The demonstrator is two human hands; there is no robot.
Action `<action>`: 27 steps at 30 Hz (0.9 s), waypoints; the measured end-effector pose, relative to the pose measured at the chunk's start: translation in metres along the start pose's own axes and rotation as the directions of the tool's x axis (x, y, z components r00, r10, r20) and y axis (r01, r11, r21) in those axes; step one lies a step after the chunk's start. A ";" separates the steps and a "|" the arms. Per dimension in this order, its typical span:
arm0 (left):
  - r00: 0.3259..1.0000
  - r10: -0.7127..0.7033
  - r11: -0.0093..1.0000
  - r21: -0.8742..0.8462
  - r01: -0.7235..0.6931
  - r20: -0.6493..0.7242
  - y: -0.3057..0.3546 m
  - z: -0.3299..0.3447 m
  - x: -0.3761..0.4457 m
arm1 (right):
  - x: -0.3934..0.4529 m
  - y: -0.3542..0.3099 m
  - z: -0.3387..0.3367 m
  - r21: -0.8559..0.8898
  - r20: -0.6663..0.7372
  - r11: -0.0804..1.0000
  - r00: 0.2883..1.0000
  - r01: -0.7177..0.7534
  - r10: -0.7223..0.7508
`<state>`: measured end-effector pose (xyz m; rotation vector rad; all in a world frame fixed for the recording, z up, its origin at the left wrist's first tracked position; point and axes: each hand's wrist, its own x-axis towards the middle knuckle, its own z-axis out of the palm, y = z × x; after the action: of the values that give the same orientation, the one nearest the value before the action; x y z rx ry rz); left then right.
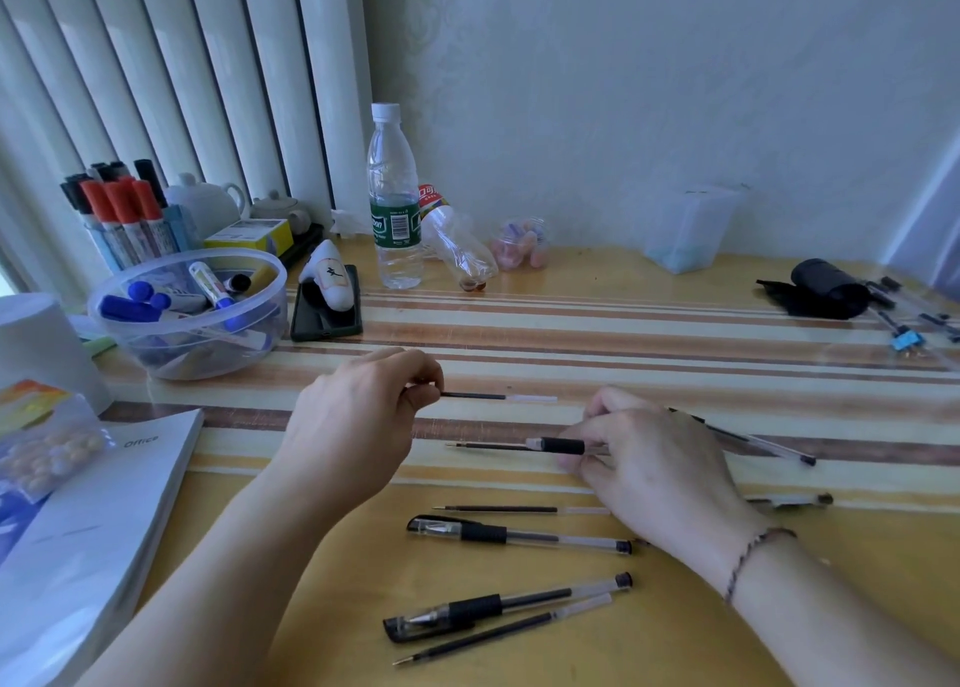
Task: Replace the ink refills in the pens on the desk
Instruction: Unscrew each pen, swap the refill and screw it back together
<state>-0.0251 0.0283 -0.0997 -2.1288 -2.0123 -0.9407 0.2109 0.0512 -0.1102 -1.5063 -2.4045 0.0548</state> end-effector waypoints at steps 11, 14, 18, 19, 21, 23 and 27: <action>0.996 -0.051 0.992 -0.107 0.060 0.077 -0.003 0.016 0.000 | -0.004 0.036 -0.027 0.315 -0.168 0.943 0.972 -0.107 0.166; 0.994 -0.079 0.983 -0.157 0.091 0.082 -0.002 0.019 0.000 | -0.005 0.033 -0.020 0.216 -0.119 0.973 0.986 -0.085 0.113; 0.992 -0.055 0.989 -0.133 0.070 0.114 -0.001 0.024 0.000 | -0.004 0.024 -0.016 0.025 -0.051 0.999 0.998 -0.029 0.030; 0.992 -0.050 0.989 -0.132 0.066 0.118 -0.001 0.025 0.001 | -0.004 0.024 -0.016 0.016 -0.045 1.000 0.999 -0.021 0.022; 0.991 -0.058 0.988 -0.136 0.074 0.118 -0.001 0.024 0.001 | -0.003 0.027 -0.014 0.012 -0.041 1.000 0.999 -0.007 0.008; 0.990 -0.081 0.986 -0.135 0.096 0.113 0.000 0.024 0.001 | -0.002 0.030 -0.013 -0.006 -0.030 1.000 0.999 -0.017 0.017; 0.987 -0.141 0.976 -0.157 0.151 0.074 0.000 0.023 0.002 | 0.006 0.029 -0.005 -0.076 -0.022 0.996 0.999 -0.036 0.035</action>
<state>-0.0163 0.0399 -0.1176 -2.1379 -2.2199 -1.1078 0.2356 0.0688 -0.1096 -1.5754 -2.3890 -0.0450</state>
